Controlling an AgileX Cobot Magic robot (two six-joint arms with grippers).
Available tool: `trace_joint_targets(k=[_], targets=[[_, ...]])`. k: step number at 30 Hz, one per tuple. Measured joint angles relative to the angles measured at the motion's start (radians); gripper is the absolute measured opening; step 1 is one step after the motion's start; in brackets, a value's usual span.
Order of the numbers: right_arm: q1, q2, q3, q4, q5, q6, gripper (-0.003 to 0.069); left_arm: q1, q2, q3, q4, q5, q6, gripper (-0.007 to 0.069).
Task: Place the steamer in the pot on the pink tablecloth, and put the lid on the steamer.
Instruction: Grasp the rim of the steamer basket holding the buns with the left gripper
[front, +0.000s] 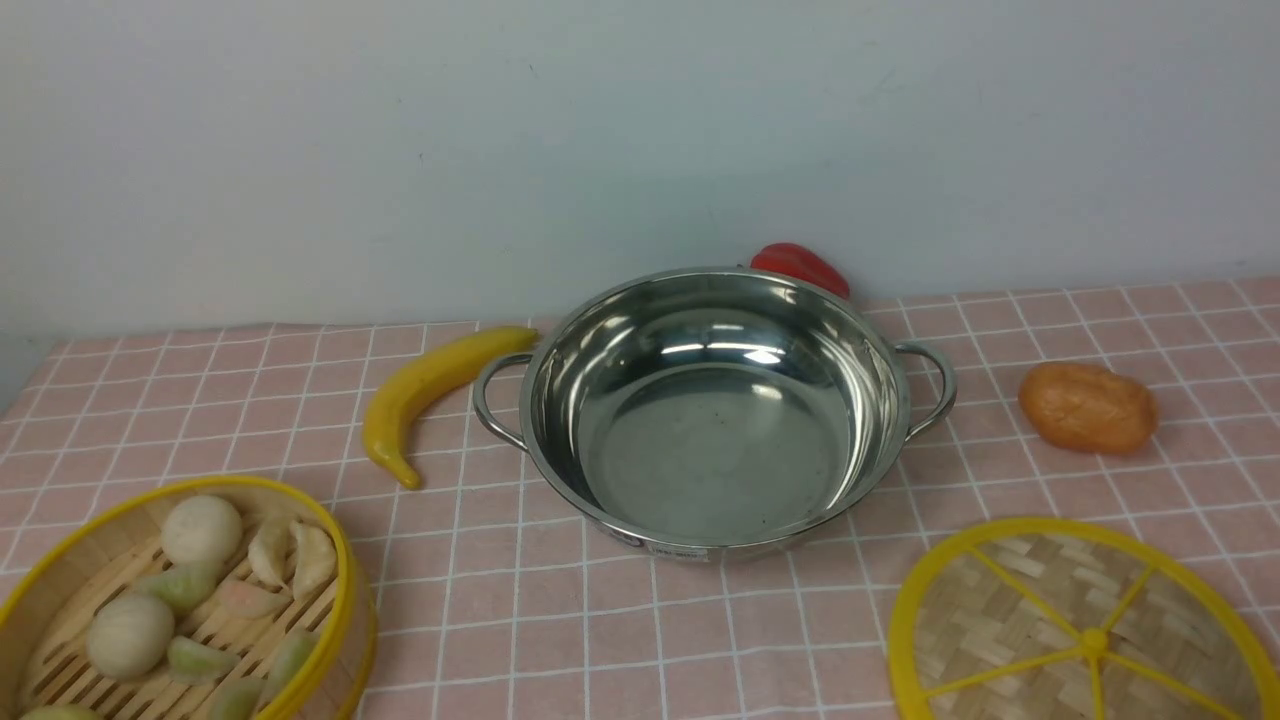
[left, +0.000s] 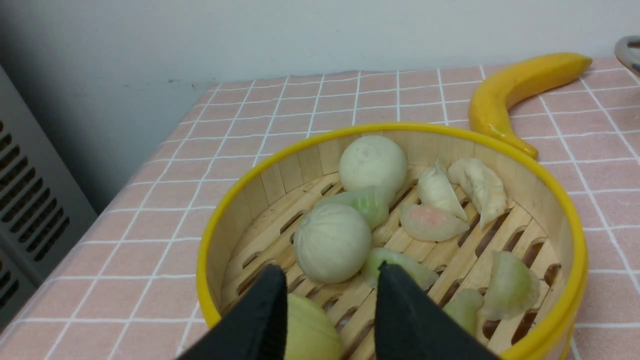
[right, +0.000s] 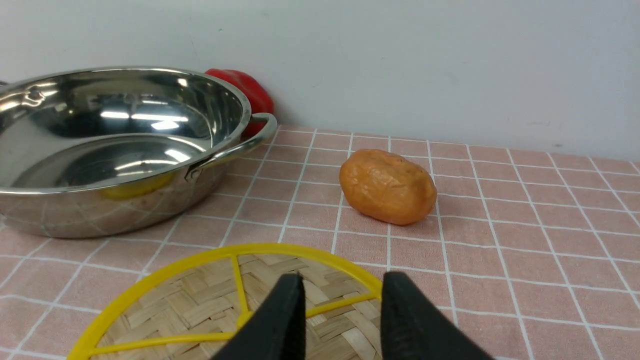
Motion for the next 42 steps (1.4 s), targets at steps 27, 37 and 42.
trace_joint_targets(k=[27,37,42], targets=[[0.0,0.0,0.0,0.0,0.0,0.0,0.0242,0.0,-0.003,-0.061,-0.513,-0.317,-0.172,0.0243],[0.0,0.0,0.0,0.0,0.0,0.0,0.0242,0.0,0.311,-0.578,-0.438,0.472,0.088,0.0243],[0.0,0.0,0.0,0.0,0.0,0.0,0.0242,0.0,0.674,-0.793,-0.437,0.828,0.283,0.0243]])
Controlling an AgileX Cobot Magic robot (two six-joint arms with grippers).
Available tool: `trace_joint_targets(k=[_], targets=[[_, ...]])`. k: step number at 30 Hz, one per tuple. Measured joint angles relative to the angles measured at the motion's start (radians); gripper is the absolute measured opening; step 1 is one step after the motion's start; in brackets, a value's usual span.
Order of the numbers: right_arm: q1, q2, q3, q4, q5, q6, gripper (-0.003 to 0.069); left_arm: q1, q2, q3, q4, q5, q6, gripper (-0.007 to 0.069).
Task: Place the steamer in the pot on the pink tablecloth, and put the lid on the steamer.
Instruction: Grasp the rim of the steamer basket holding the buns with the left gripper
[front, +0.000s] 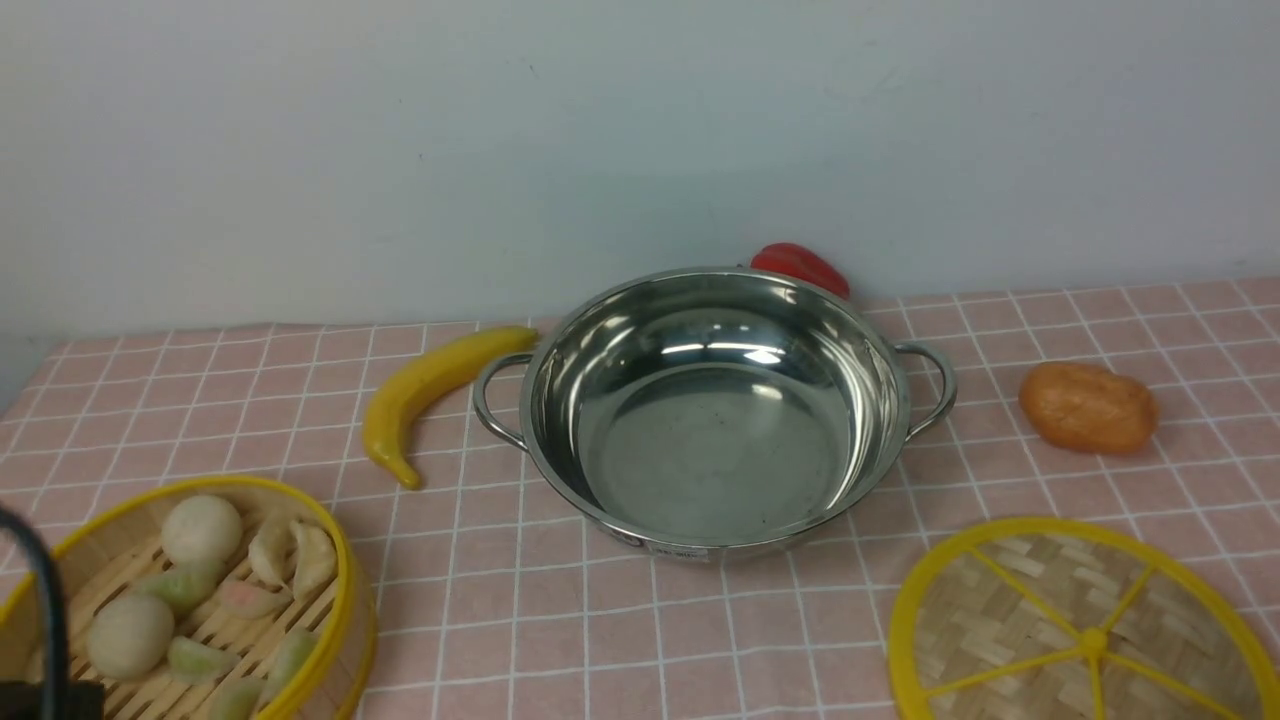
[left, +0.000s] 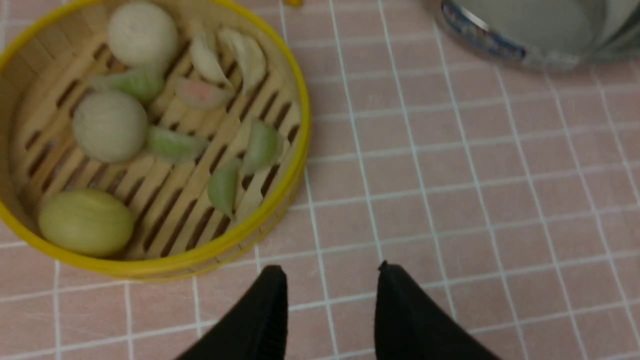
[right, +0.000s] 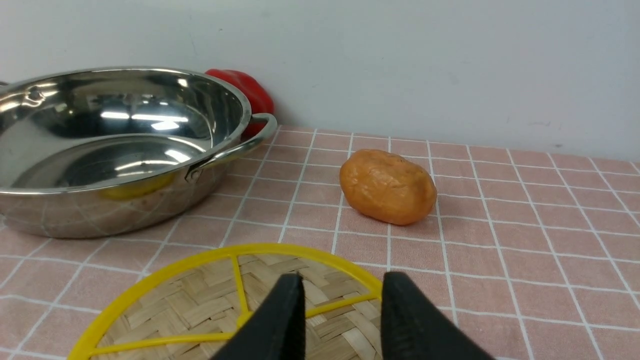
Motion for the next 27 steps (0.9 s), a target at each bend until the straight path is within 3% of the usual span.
trace_joint_targets(k=[3,8,13,16,27], targets=[[0.0,0.0,0.0,0.0,0.0,0.0,0.0242,0.0,0.116,-0.044,0.0,0.009,0.065,0.0243],[0.0,0.0,0.0,0.0,0.0,0.0,0.0242,0.0,0.402,-0.12,-0.032,0.009,0.274,0.0243],[0.0,0.0,0.0,0.0,0.0,0.0,0.0242,-0.025,0.638,-0.179,-0.143,-0.002,0.402,0.0243],[0.0,0.0,0.0,0.0,0.0,0.0,0.0242,-0.052,0.695,-0.196,-0.143,-0.029,0.401,0.0243],[0.0,0.0,0.0,0.0,0.0,0.0,0.0242,-0.149,0.959,-0.265,-0.036,-0.192,0.221,0.0244]])
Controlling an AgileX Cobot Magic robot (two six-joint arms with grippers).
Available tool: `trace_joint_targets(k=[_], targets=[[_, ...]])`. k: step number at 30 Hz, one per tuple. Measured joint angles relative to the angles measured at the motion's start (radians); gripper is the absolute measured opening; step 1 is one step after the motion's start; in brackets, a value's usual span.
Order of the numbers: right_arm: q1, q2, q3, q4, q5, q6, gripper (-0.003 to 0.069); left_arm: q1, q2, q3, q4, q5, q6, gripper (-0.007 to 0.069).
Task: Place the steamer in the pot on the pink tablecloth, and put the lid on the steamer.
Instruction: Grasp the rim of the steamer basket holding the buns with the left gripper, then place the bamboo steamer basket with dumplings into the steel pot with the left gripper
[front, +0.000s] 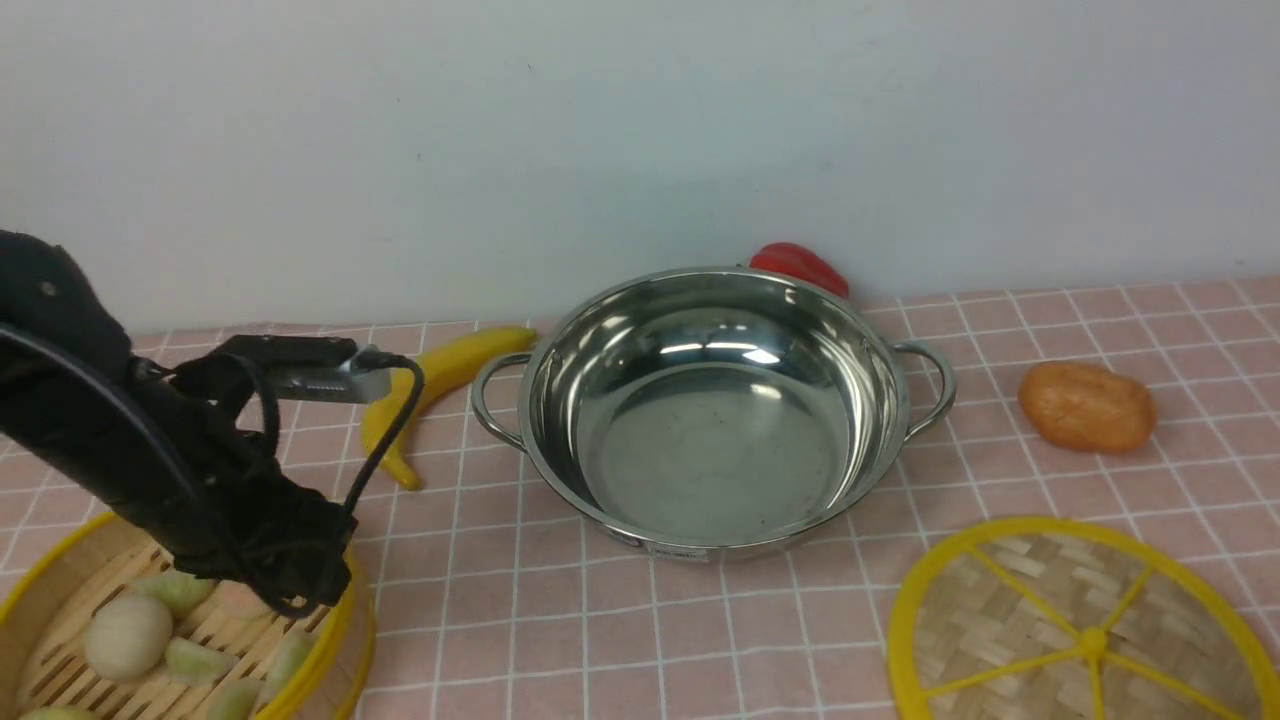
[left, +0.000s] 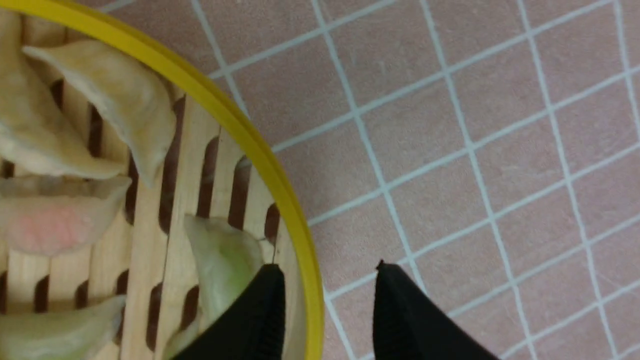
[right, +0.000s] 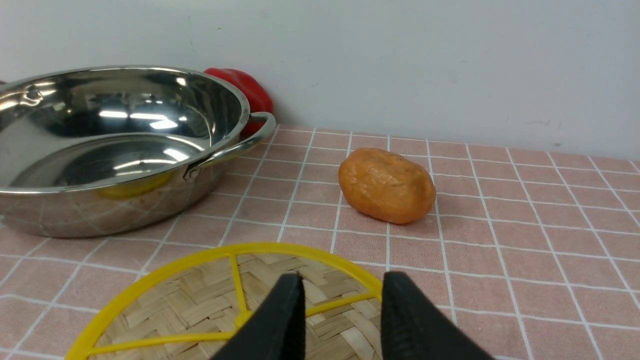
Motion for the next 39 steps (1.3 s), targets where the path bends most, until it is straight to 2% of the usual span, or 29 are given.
trace_joint_targets(k=[3,8,14,18,20,24,33,36,39], targets=[[0.0,0.0,0.0,0.0,0.0,0.0,0.0242,-0.024,0.042,-0.018,0.018,-0.027,-0.037,0.0244],[0.0,0.0,0.0,0.0,0.0,0.0,0.0242,-0.037,0.099,-0.032,0.076,-0.075,-0.181,0.0244],[0.0,0.0,0.0,0.0,0.0,0.0,0.0242,-0.037,0.143,-0.032,0.084,-0.071,-0.244,0.0244],[0.0,0.0,0.0,0.0,0.0,0.0,0.0242,-0.037,0.177,-0.032,0.084,-0.059,-0.245,0.0241],[0.0,0.0,0.0,0.0,0.0,0.0,0.0242,-0.037,0.19,-0.032,0.084,-0.043,-0.245,0.0214],[0.0,0.0,0.0,0.0,0.0,0.0,0.0242,-0.039,0.19,-0.032,0.074,-0.03,-0.238,0.0058],[0.0,0.0,0.0,0.0,0.0,0.0,0.0242,-0.039,0.181,-0.07,0.111,0.059,-0.158,0.0049],[0.0,0.0,0.0,0.0,0.0,0.0,0.0242,-0.057,0.128,-0.164,0.133,0.164,-0.143,0.0037],[0.0,0.0,0.0,0.0,0.0,0.0,0.0242,-0.087,0.1,-0.239,0.132,0.198,-0.137,0.0044]])
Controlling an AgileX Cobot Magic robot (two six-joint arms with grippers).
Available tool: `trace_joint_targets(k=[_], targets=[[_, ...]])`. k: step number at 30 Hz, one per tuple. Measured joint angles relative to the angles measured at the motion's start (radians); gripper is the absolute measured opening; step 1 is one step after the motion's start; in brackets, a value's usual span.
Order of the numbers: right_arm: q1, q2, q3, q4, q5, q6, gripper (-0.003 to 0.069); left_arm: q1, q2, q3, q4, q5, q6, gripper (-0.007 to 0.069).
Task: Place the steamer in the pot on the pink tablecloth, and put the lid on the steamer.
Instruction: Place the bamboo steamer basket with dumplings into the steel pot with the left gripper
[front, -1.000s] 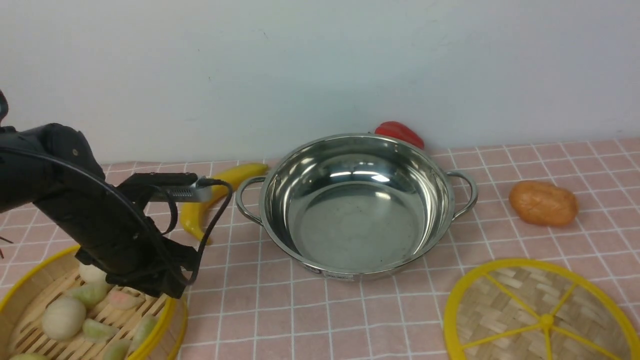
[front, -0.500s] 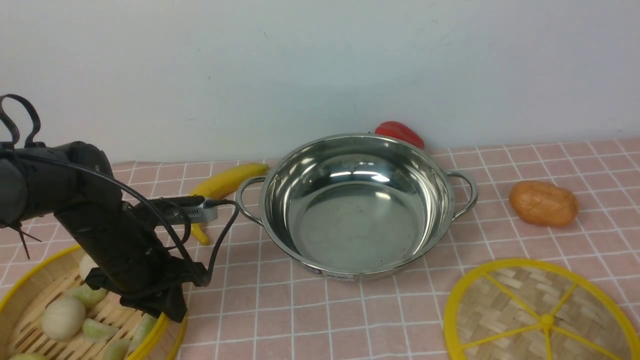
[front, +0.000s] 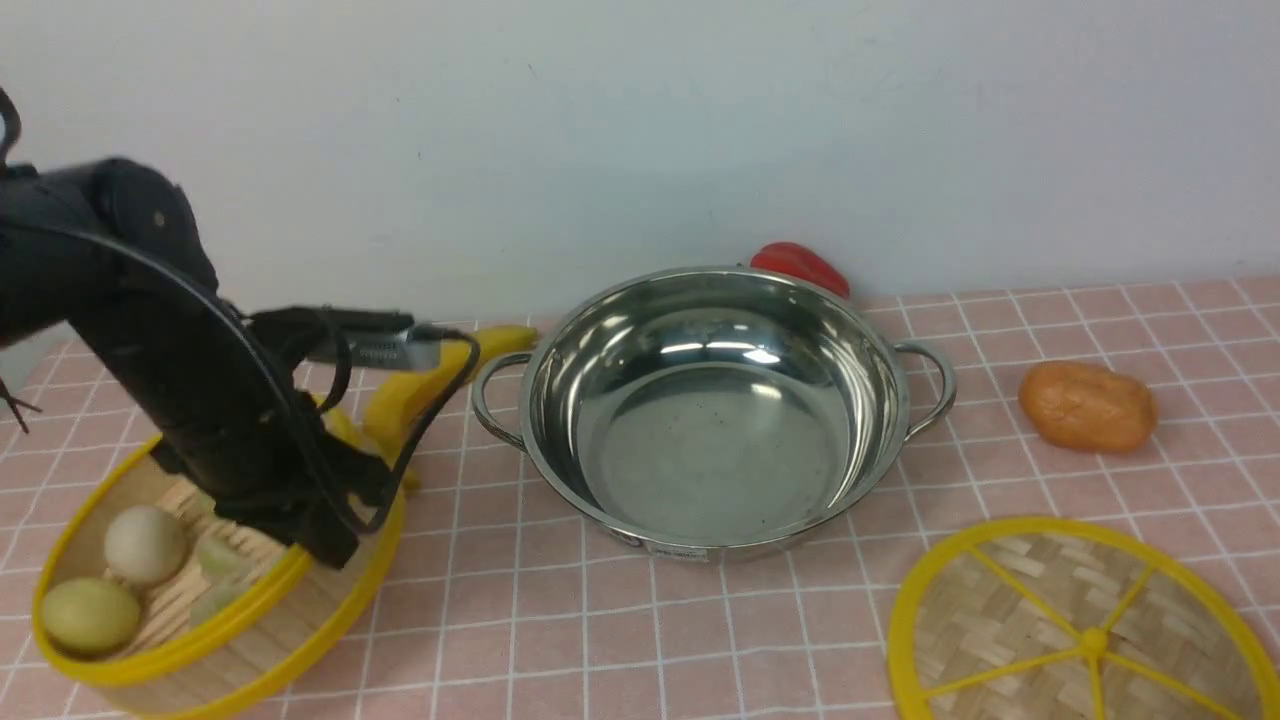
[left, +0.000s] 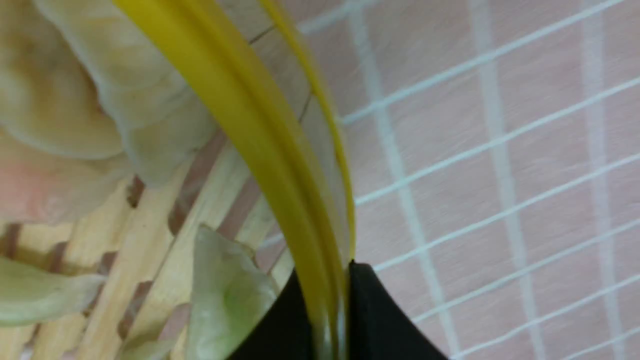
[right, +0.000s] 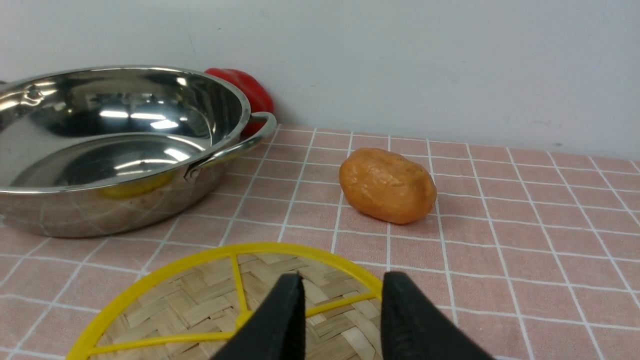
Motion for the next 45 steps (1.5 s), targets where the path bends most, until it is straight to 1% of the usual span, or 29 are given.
trace_joint_targets(k=[1,2,4,7,10,12,16,20,22,27,31,36,45], targets=[[0.0,0.0,0.0,0.0,0.0,0.0,0.0242,-0.032,-0.019,-0.074,-0.003,0.015,-0.001,0.0044],[0.0,0.0,0.0,0.0,0.0,0.0,0.0242,-0.041,-0.022,-0.082,0.001,0.015,-0.001,0.0044],[0.0,0.0,0.0,0.0,0.0,0.0,0.0242,-0.109,-0.046,-0.194,0.013,0.02,-0.001,0.0044],[0.0,0.0,0.0,0.0,0.0,0.0,0.0242,-0.177,-0.049,-0.267,0.026,0.022,-0.001,0.0044],[0.0,0.0,0.0,0.0,0.0,0.0,0.0242,-0.314,-0.033,-0.377,0.049,0.03,0.013,0.0044],[0.0,0.0,0.0,0.0,0.0,0.0,0.0242,-0.398,-0.005,-0.438,0.075,0.032,0.049,0.0043],[0.0,0.0,0.0,0.0,0.0,0.0,0.0242,-0.554,0.082,-0.531,0.155,0.033,0.192,0.0043],[0.0,0.0,0.0,0.0,0.0,0.0,0.0242,-0.64,0.166,-0.578,0.229,0.032,0.238,0.0043],[0.0,0.0,0.0,0.0,0.0,0.0,0.0242,-0.661,0.211,-0.586,0.26,0.032,0.243,0.0043],[0.0,0.0,0.0,0.0,0.0,0.0,0.0242,-0.662,0.31,-0.589,0.3,0.044,0.251,0.0043],[0.0,0.0,0.0,0.0,0.0,0.0,0.0242,-0.66,0.35,-0.589,0.304,0.049,0.261,0.0043],[0.0,0.0,0.0,0.0,0.0,0.0,0.0242,-0.66,0.401,-0.59,0.276,0.048,0.296,0.0043],[0.0,0.0,0.0,0.0,0.0,0.0,0.0242,-0.66,0.451,-0.59,0.282,0.038,0.296,0.0043]])
